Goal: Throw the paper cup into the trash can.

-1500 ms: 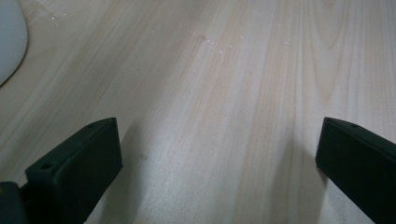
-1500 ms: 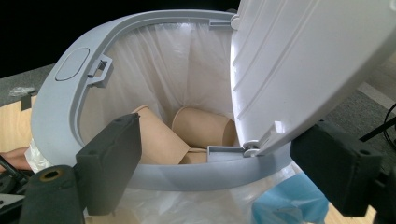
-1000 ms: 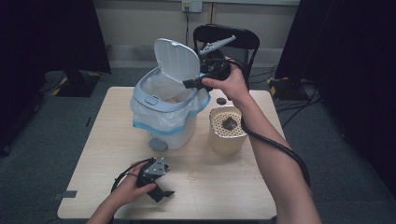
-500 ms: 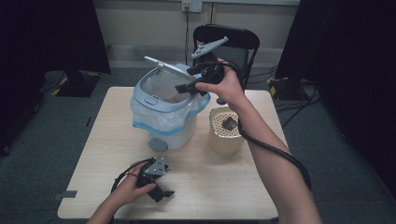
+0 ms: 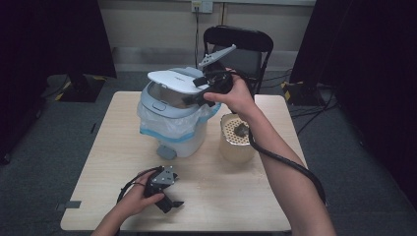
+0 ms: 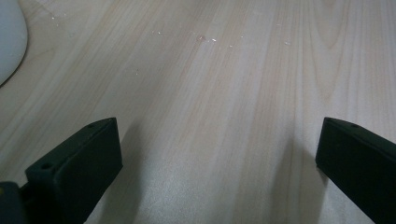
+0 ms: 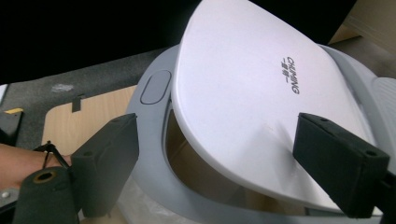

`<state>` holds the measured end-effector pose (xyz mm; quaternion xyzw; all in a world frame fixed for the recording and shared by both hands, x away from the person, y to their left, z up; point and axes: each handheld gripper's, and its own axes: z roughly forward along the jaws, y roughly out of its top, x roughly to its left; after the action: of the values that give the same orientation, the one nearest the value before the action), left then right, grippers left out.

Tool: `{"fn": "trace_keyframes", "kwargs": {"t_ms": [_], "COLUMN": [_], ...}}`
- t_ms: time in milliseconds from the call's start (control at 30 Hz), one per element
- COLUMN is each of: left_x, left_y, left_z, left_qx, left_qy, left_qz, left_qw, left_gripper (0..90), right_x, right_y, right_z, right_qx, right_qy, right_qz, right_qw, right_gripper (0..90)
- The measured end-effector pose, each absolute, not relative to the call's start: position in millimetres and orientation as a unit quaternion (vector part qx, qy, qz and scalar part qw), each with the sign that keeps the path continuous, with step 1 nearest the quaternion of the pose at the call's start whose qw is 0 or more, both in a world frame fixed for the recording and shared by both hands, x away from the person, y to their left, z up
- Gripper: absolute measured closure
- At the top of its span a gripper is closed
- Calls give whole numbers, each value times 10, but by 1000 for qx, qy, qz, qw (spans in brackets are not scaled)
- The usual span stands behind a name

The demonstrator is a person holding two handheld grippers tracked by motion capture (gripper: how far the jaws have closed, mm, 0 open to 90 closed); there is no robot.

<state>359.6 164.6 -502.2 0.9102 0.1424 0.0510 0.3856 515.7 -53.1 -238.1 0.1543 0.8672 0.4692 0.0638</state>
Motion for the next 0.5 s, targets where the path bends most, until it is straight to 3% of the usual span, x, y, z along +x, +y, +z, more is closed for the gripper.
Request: {"fn": "trace_keyframes", "kwargs": {"t_ms": [367, 500], "left_x": [3597, 3598], "left_y": [1646, 1648], "left_z": [-5022, -5018], "left_qx": [910, 912], "left_qy": [141, 141], "left_qz": [51, 52], "left_qw": [385, 383], "left_gripper": [0, 0], "right_x": [5088, 5093], "right_y": [-353, -317], "right_z": [-2441, -2467], "right_qx": [137, 130], "right_qy": [877, 883], "right_qz": [458, 448], "right_qw": [53, 51], "right_gripper": [147, 200]}}
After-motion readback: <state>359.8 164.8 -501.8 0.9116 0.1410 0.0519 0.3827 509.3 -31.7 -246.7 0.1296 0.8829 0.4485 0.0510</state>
